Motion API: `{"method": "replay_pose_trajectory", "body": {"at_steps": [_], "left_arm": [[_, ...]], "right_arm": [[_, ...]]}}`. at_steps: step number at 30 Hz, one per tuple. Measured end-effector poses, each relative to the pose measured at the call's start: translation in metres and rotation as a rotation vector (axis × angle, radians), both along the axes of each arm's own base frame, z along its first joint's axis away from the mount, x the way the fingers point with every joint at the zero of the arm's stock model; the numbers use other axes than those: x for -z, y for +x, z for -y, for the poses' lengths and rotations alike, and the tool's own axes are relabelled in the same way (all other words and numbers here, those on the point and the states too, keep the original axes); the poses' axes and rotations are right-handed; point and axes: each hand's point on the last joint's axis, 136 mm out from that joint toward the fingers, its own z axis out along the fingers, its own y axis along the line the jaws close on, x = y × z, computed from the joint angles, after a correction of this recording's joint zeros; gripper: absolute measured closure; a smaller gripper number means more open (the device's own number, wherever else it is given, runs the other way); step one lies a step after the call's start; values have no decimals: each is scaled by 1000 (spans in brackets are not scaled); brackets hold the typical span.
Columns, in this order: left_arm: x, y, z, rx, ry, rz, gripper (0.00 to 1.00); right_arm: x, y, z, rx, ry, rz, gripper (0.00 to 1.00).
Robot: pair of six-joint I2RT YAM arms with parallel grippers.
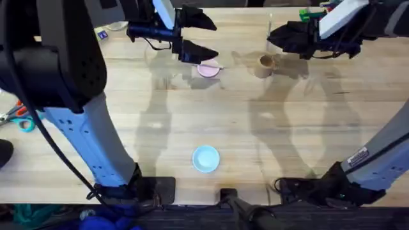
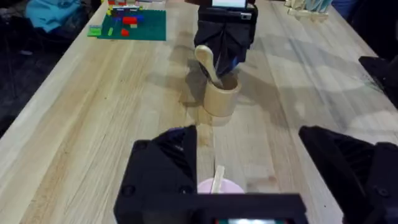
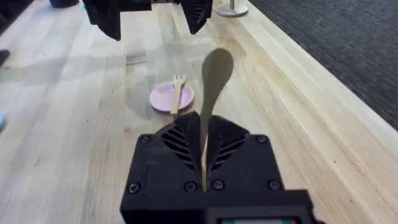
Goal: Pick up a utensil and set it on the pink plate, then put the other utensil in the container.
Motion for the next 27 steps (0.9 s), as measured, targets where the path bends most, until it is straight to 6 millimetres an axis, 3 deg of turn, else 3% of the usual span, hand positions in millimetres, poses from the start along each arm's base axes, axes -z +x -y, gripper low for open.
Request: {"method": "replay_pose_trajectory", "body": {"at_steps": [8,13,27], "left_arm": [[0,0,0,0,0,0,7],[0,0,0,0,0,0,8],[0,0,0,0,0,0,8]], "right_arm": [[6,-2,0,1,-3,-23,969],[35,-3,0,5,-32,-95,969],[47,-8,1,9,-89,-141,970]]}}
